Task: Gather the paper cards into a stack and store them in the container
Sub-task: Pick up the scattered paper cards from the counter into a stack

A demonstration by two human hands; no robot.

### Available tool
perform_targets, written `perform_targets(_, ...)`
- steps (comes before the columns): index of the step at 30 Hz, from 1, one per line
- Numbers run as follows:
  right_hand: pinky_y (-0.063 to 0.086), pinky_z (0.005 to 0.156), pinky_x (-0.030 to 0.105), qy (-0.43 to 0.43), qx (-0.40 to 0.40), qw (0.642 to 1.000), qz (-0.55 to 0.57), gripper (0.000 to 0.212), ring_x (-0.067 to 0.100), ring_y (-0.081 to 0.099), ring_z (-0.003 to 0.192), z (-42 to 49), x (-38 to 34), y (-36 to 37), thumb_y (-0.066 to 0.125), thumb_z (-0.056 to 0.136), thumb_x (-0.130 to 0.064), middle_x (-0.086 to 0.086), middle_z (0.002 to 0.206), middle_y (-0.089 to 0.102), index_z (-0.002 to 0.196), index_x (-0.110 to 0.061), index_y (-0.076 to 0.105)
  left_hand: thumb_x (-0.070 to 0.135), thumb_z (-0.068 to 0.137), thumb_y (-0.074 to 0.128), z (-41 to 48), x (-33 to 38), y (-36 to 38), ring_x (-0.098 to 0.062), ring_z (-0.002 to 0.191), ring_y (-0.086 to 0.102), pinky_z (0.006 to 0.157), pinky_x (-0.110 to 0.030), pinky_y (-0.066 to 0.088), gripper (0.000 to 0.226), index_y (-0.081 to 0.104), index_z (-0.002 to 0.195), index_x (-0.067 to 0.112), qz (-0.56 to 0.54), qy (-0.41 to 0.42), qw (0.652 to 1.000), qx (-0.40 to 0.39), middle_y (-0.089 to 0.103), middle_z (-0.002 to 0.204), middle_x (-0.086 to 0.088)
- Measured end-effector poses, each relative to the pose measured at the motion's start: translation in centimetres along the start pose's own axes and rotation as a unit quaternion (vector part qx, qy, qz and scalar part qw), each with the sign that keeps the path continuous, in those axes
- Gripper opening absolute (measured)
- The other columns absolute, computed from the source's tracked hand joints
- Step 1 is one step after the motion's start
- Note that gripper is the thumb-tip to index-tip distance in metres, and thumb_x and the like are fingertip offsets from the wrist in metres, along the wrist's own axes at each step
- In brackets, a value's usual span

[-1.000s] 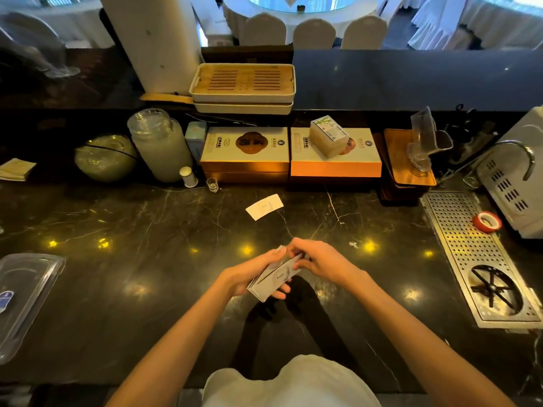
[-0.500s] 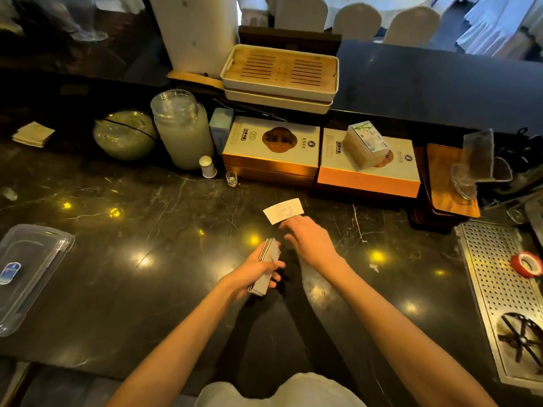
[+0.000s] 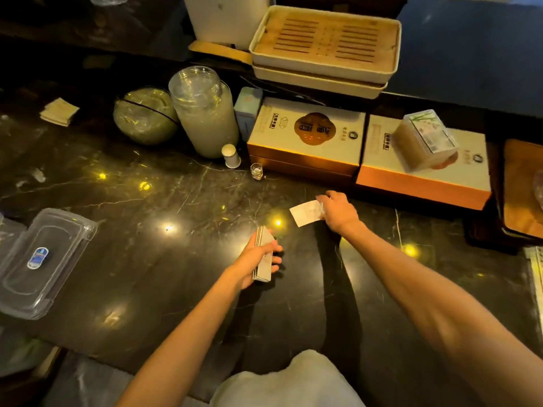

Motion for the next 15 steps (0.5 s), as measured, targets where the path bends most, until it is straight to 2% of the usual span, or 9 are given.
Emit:
perform_targets(3,0.044,0.103,0.048,0.003,0.047,0.997,0.056,0.048,0.030,0.036,0.137,-1.9,0.5,0.1,0.068,0.087,-0.010,0.010,0.142,0.045,0.131,-0.014,0.052,0.031,0.095,0.061,0.2,-0.4,-0.2,-0.021,0.065,0.061,0.055,-0.031,0.053,0.050,0.037,0.138,0.021,0.000,-0.011,1.000,0.003,0.061,0.103,-0.016)
perform_targets(5,0.047,0.096,0.045,0.025,0.073,0.989,0.127,0.034,0.029,0.047,0.124,-4.1,1.5,0.4,0.068,0.087,-0.012,0.008,0.129,0.055,0.118,-0.016,0.056,0.043,0.092,0.060,-0.1,-0.7,-0.6,-0.021,0.069,0.064,0.055,-0.032,0.056,0.053,0.038,0.136,0.024,0.035,-0.021,0.999,0.013,0.062,0.107,-0.017)
perform_targets(8,0.051,0.085,0.043,0.031,0.083,0.965,0.248,0.011,0.025,0.060,0.103,-8.7,2.9,1.5,0.060,0.093,-0.016,0.003,0.107,0.064,0.101,-0.022,0.055,0.051,0.090,0.057,-1.5,-1.5,-0.5,-0.024,0.076,0.067,0.055,-0.032,0.059,0.055,0.037,0.135,0.026,0.062,-0.035,0.997,0.013,0.062,0.111,-0.017)
perform_targets(10,0.051,0.082,0.038,0.009,0.072,0.952,0.297,0.008,0.020,0.061,0.098,-11.7,3.1,1.8,0.059,0.095,-0.018,-0.004,0.101,0.063,0.100,-0.024,0.055,0.052,0.091,0.055,-2.5,-1.9,-0.1,-0.025,0.076,0.067,0.053,-0.032,0.059,0.057,0.037,0.136,0.022,0.082,-0.029,0.996,0.010,0.062,0.109,-0.017)
perform_targets(12,0.048,0.077,0.027,-0.027,0.068,0.947,0.313,0.011,0.007,0.059,0.091,-14.8,2.5,1.3,0.062,0.094,-0.018,-0.014,0.094,0.061,0.098,-0.026,0.057,0.052,0.093,0.053,-3.9,-2.1,0.6,-0.025,0.072,0.066,0.053,-0.032,0.060,0.059,0.035,0.139,0.018,0.096,-0.023,0.995,-0.003,0.060,0.102,-0.016)
perform_targets(15,0.045,0.073,0.018,-0.081,0.058,0.941,0.325,0.012,-0.003,0.056,0.079,-18.2,0.2,-0.1,0.066,0.091,-0.015,-0.015,0.087,0.060,0.093,-0.025,0.059,0.065,0.092,0.037,-6.6,-3.1,2.3,-0.025,0.075,0.068,0.057,-0.032,0.060,0.068,0.037,0.140,0.016,0.171,-0.052,0.981,-0.076,0.061,0.100,-0.014)
Point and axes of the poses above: each hand's wrist, its own z-axis towards the middle knuckle, its own y-axis out of the palm, x = y × z, the point moved 9 cm from there along z, towards the middle knuckle
